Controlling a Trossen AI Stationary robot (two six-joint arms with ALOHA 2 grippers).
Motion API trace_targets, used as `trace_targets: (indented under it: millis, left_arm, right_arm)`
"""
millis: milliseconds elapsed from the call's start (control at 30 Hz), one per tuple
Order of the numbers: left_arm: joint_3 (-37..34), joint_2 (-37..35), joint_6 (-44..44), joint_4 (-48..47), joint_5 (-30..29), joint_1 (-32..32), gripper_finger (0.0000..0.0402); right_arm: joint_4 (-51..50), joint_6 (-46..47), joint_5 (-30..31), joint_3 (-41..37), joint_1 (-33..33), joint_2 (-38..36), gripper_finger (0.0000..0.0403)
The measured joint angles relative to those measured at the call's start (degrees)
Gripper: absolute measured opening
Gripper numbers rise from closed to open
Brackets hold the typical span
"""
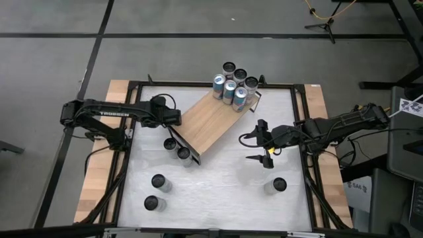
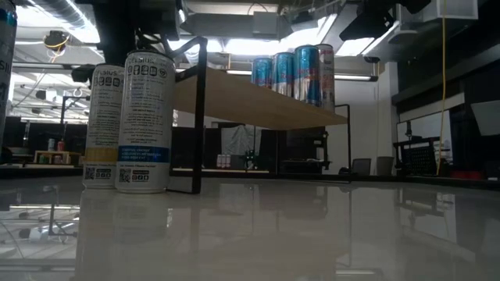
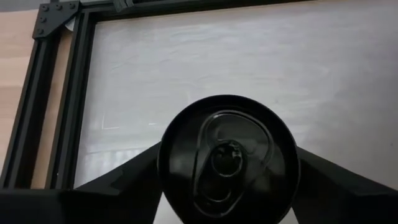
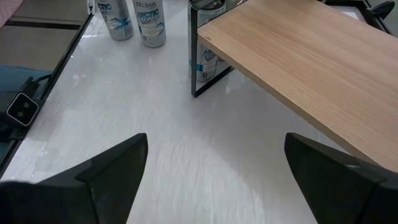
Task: Place canned beverage on shelf
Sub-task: Put the white-yellow soda can on the shelf
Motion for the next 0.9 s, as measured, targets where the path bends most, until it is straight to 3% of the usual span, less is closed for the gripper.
trace_targets:
  millis: [200, 533, 900]
  left_arm:
    - [0.0, 0.0, 3.1, 0.2, -0.4, 0.0, 0.024]
    - [0.0, -2.5, 11.8, 0.3, -0.7, 0.0, 0.0242]
    - [1.4, -11.3, 23.2, 0.6, 0.8, 2.8, 0.0243]
  right_arm:
    - [0.0, 0.0, 0.0, 0.0, 0.0, 0.0, 0.0374]
    - [0.0, 0.0, 0.0, 0.0, 0.0, 0.0, 0.0374]
    - [0.0, 0.0, 0.0, 0.0, 0.0, 0.0, 0.0374]
